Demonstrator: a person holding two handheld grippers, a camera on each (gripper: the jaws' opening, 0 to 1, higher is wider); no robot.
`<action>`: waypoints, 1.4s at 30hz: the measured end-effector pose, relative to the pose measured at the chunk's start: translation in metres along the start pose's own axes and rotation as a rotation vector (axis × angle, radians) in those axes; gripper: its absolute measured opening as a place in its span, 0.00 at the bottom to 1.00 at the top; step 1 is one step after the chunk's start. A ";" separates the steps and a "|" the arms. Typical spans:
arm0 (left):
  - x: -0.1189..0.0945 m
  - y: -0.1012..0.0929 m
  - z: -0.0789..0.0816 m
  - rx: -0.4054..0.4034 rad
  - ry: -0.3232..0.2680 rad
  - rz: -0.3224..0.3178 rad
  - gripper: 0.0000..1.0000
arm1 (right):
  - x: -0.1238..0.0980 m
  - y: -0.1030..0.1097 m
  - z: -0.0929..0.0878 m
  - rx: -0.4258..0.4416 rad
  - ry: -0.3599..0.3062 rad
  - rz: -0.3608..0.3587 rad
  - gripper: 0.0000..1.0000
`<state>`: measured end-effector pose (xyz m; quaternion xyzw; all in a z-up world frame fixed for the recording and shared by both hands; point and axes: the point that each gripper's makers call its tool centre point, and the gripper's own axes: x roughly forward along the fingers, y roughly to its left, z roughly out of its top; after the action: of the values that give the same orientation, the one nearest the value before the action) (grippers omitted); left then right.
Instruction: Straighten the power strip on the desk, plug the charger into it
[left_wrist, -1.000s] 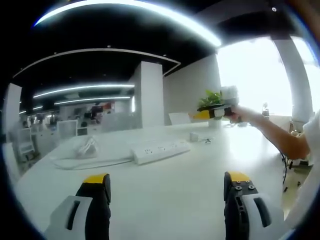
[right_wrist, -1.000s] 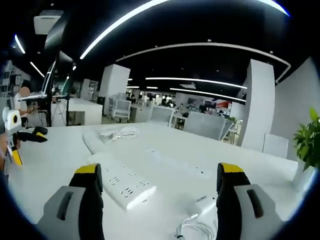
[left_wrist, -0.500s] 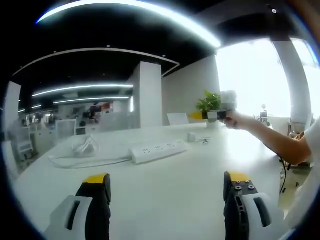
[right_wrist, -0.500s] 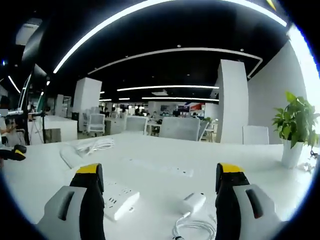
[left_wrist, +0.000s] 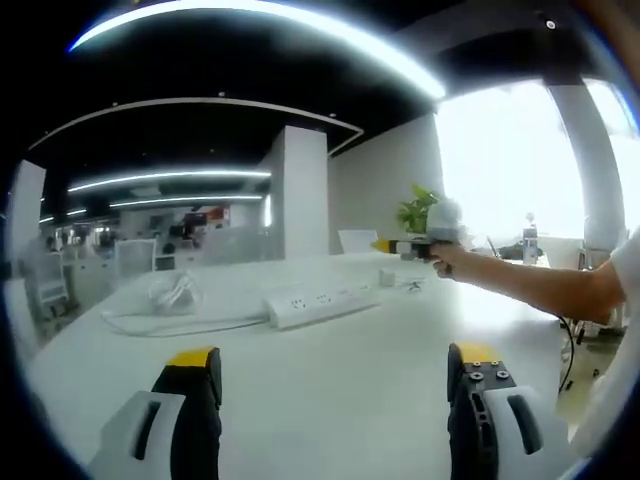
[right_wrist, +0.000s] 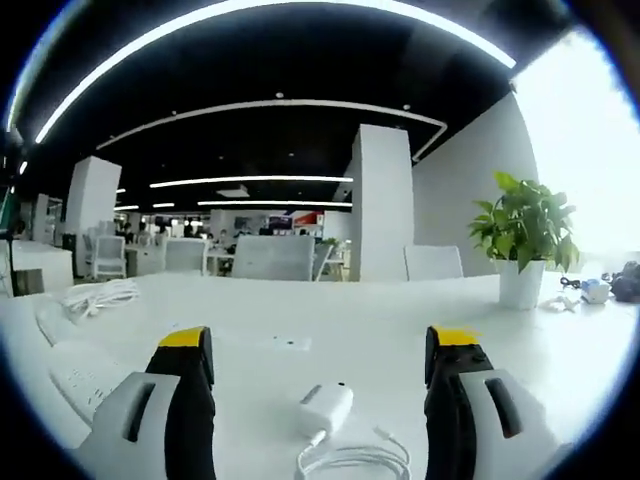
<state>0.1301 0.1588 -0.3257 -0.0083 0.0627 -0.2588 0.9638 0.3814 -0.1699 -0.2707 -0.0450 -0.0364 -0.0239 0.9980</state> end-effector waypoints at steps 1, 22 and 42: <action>0.000 0.001 0.000 0.001 0.000 0.001 0.97 | -0.001 0.004 -0.003 -0.001 -0.001 -0.008 0.86; -0.006 0.007 -0.001 -0.013 -0.010 0.016 0.97 | 0.011 -0.004 -0.041 0.077 0.088 -0.091 0.74; -0.007 0.011 -0.004 -0.018 -0.005 0.025 0.96 | 0.031 -0.009 -0.070 0.151 0.205 -0.144 0.73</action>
<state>0.1296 0.1719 -0.3294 -0.0170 0.0630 -0.2461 0.9670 0.4168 -0.1864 -0.3370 0.0357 0.0607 -0.0972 0.9928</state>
